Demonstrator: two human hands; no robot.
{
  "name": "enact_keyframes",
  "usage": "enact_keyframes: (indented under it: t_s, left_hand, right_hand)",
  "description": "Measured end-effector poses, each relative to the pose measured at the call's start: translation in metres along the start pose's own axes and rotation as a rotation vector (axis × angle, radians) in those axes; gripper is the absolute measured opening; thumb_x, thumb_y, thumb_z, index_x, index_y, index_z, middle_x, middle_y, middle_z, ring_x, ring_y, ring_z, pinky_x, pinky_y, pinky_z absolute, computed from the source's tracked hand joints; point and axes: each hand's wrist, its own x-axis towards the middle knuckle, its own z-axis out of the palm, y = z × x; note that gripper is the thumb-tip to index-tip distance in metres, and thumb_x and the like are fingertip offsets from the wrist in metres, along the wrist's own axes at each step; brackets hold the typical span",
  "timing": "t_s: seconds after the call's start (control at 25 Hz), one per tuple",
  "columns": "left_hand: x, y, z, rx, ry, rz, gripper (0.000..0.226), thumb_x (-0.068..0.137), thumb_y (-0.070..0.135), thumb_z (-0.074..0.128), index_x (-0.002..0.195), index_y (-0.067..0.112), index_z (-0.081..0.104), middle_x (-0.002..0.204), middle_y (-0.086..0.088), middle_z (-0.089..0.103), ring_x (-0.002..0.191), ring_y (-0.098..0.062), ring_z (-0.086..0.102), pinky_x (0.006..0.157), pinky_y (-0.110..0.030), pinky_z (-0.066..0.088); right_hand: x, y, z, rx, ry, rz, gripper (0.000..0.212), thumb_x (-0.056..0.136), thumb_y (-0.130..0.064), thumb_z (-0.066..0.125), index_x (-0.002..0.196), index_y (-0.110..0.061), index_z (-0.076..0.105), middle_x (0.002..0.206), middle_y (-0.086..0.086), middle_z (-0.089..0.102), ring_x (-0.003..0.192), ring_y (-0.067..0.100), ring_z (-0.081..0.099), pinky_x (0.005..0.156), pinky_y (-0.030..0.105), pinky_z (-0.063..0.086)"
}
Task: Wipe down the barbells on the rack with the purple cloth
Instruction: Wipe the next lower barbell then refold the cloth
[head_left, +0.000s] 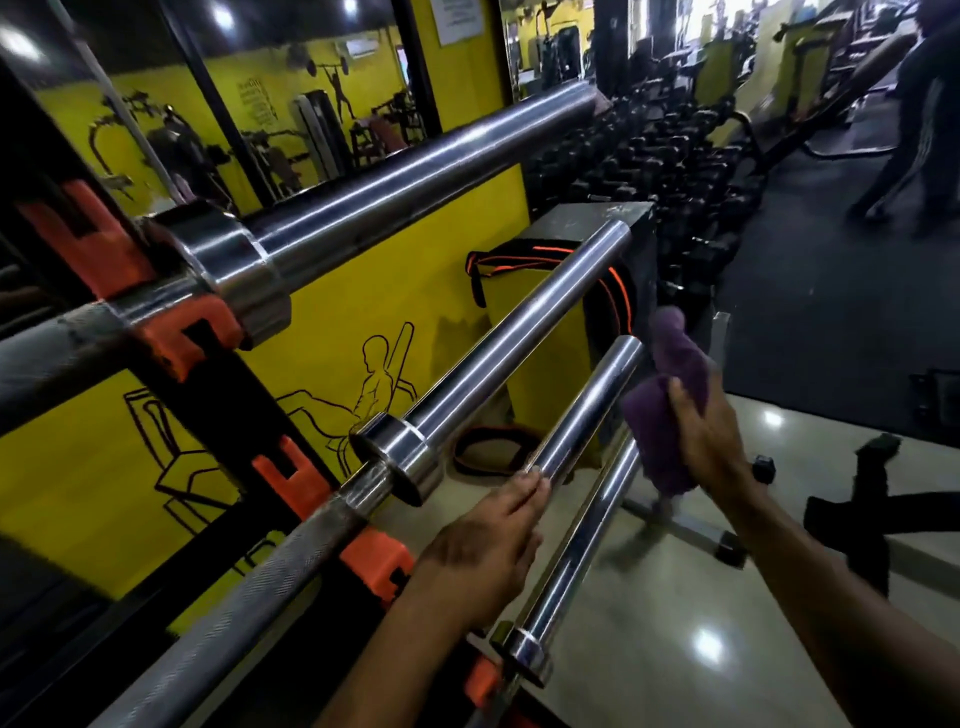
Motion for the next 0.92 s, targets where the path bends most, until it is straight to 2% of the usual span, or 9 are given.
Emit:
enact_keyframes:
  t_s: [0.08,0.12,0.16,0.24,0.36,0.44,0.6,0.76,0.92]
  left_hand:
    - [-0.001,-0.001,0.000,-0.036,-0.009,-0.004,0.061,0.103,0.036,0.046,0.158,0.037,0.018,0.165,0.021,0.008,0.148,0.002,0.017,0.114,-0.022,0.035]
    - [-0.001,0.000,-0.001,-0.058,-0.011,-0.007,0.063,0.103,0.033,0.048,0.158,0.037,0.018,0.165,0.023,0.006,0.148,0.005,0.014,0.115,-0.020,0.033]
    - [0.000,0.000,-0.001,-0.073,-0.009,-0.007,0.064,0.102,0.030,0.049,0.158,0.038,0.018,0.164,0.024,0.004,0.148,0.007,0.012,0.115,-0.018,0.031]
    - [0.000,0.000,0.000,-0.102,-0.002,-0.013,0.066,0.101,0.022,0.051,0.157,0.038,0.020,0.163,0.025,0.005,0.147,0.009,0.011,0.116,-0.017,0.030]
    - [0.001,-0.004,0.006,-0.137,0.042,-0.003,0.069,0.096,0.014,0.057,0.155,0.036,0.029,0.162,0.025,0.014,0.145,0.012,0.016,0.114,-0.017,0.033]
    - [0.001,-0.008,0.012,-0.151,0.057,0.008,0.069,0.092,0.014,0.059,0.154,0.032,0.035,0.162,0.021,0.022,0.145,0.010,0.020,0.113,-0.020,0.038]
    - [0.003,-0.010,0.016,-0.147,0.085,0.016,0.070,0.088,0.016,0.062,0.152,0.029,0.038,0.161,0.016,0.028,0.145,0.004,0.027,0.110,-0.024,0.041]
    - [0.002,-0.009,0.011,-0.114,0.099,-0.005,0.073,0.085,0.014,0.071,0.150,0.031,0.042,0.158,0.018,0.029,0.139,0.005,0.032,0.104,-0.020,0.041]
    - [0.002,-0.006,0.011,-0.124,0.081,-0.025,0.071,0.089,0.015,0.065,0.152,0.034,0.037,0.158,0.022,0.023,0.142,0.005,0.027,0.109,-0.019,0.038]
  right_hand:
    - [0.049,0.010,0.017,-0.320,-0.146,-0.212,0.047,0.100,-0.052,0.045,0.146,-0.050,0.035,0.153,-0.007,0.041,0.143,0.021,0.038,0.114,0.052,0.035]
    - [0.072,0.019,0.027,-0.436,-0.221,-0.254,0.050,0.099,-0.059,0.042,0.147,-0.044,0.039,0.154,-0.006,0.041,0.147,0.018,0.031,0.118,0.053,0.029]
    - [0.094,0.030,0.037,-0.530,-0.276,-0.289,0.057,0.096,-0.069,0.037,0.143,-0.039,0.047,0.150,-0.004,0.047,0.147,0.017,0.030,0.119,0.055,0.027]
    - [0.117,0.051,0.052,-0.647,-0.256,-0.339,0.068,0.093,-0.077,0.032,0.125,-0.028,0.066,0.130,-0.003,0.063,0.139,0.018,0.039,0.114,0.057,0.030]
    - [0.099,0.039,0.069,-0.672,-0.211,-0.390,0.050,0.091,-0.061,0.044,0.107,-0.022,0.072,0.115,-0.002,0.068,0.125,0.022,0.049,0.113,0.059,0.025]
    - [0.070,0.036,0.075,-0.657,-0.247,-0.548,0.039,0.090,-0.051,0.050,0.101,-0.021,0.071,0.107,-0.004,0.068,0.115,0.020,0.053,0.113,0.057,0.025]
    - [0.074,0.043,0.065,-0.635,-0.455,-0.795,0.040,0.097,-0.048,0.045,0.104,-0.017,0.069,0.101,-0.003,0.067,0.108,0.021,0.057,0.109,0.053,0.031]
    - [0.131,0.046,0.053,-0.688,-0.326,-0.667,0.047,0.101,-0.056,0.039,0.101,-0.021,0.070,0.099,-0.004,0.068,0.103,0.025,0.059,0.104,0.053,0.037]
    - [0.076,0.040,0.080,-0.498,-0.089,-0.440,0.040,0.094,-0.045,0.051,0.106,-0.013,0.072,0.109,0.004,0.066,0.112,0.015,0.048,0.108,0.049,0.033]
